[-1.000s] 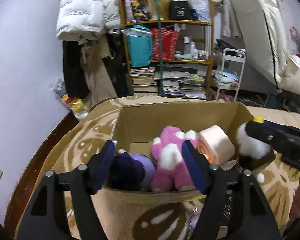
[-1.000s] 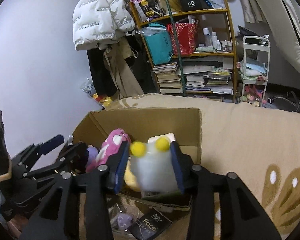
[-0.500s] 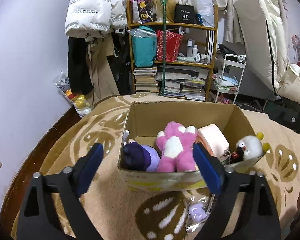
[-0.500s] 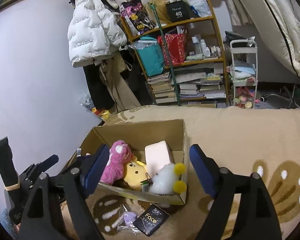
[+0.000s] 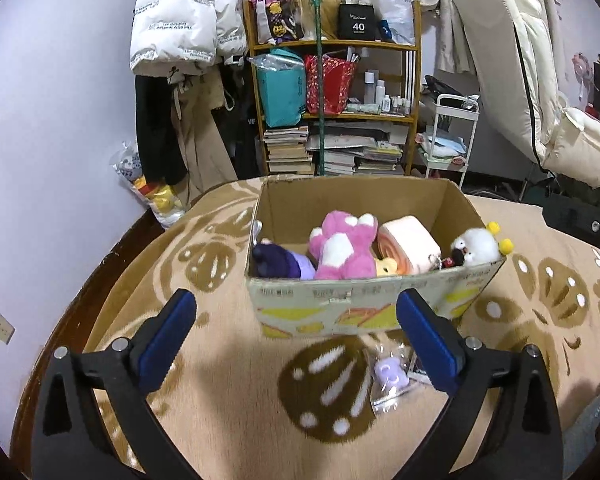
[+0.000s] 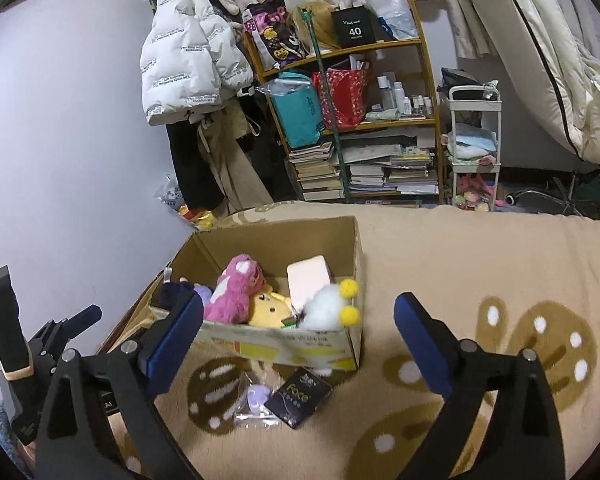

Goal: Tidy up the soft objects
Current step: 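Lower the left tool to the clear bagged purple toy while the right tool reaches the black Face tissue box, then grasp the bagged purple toy with the left tool while the right tool grasps the black tissue box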

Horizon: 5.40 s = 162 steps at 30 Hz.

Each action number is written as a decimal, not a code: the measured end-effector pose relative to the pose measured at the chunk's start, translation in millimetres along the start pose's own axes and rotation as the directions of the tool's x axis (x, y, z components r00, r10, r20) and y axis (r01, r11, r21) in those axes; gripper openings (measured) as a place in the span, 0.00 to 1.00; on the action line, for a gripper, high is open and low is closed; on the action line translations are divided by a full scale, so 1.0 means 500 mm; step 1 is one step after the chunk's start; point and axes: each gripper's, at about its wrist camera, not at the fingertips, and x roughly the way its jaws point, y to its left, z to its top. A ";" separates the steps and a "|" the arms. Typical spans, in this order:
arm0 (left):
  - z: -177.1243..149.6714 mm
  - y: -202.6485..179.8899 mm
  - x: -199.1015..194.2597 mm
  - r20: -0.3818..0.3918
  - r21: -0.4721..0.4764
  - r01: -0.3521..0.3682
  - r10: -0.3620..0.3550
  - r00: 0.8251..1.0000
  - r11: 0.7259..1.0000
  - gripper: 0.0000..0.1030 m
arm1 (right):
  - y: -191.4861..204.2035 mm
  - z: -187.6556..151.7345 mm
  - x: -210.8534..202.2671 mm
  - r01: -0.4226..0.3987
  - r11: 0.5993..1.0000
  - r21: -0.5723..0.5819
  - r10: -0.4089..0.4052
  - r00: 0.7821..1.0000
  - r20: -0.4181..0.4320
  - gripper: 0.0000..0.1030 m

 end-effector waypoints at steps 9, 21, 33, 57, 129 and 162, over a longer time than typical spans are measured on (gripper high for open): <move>-0.024 -0.006 0.031 -0.102 0.018 0.028 -0.026 0.994 0.999 0.97 | 0.001 -0.047 0.017 0.003 0.999 -0.034 -0.005 0.998 -0.066 0.98; -0.043 -0.011 0.074 -0.184 0.008 0.059 -0.057 0.981 0.998 0.97 | 0.012 -0.078 0.062 0.007 0.997 -0.077 -0.017 0.991 -0.130 0.98; -0.057 -0.016 0.101 -0.244 0.018 0.079 -0.073 0.967 0.997 0.97 | 0.014 -0.097 0.087 0.038 0.996 -0.086 -0.052 0.985 -0.166 0.98; -0.103 -0.053 0.180 -0.373 0.055 0.156 -0.125 0.919 0.986 0.97 | -0.032 -0.153 0.213 0.088 0.996 0.006 -0.081 0.942 -0.326 0.98; -0.175 -0.215 0.267 -0.353 0.088 0.208 -0.164 0.921 0.974 0.85 | -0.049 -0.189 0.274 0.139 0.990 0.030 -0.112 0.892 -0.438 0.90; -0.159 -0.193 0.297 -0.341 0.019 0.209 -0.190 0.921 0.978 0.39 | -0.035 -0.181 0.262 0.148 0.988 0.032 -0.117 0.882 -0.457 0.63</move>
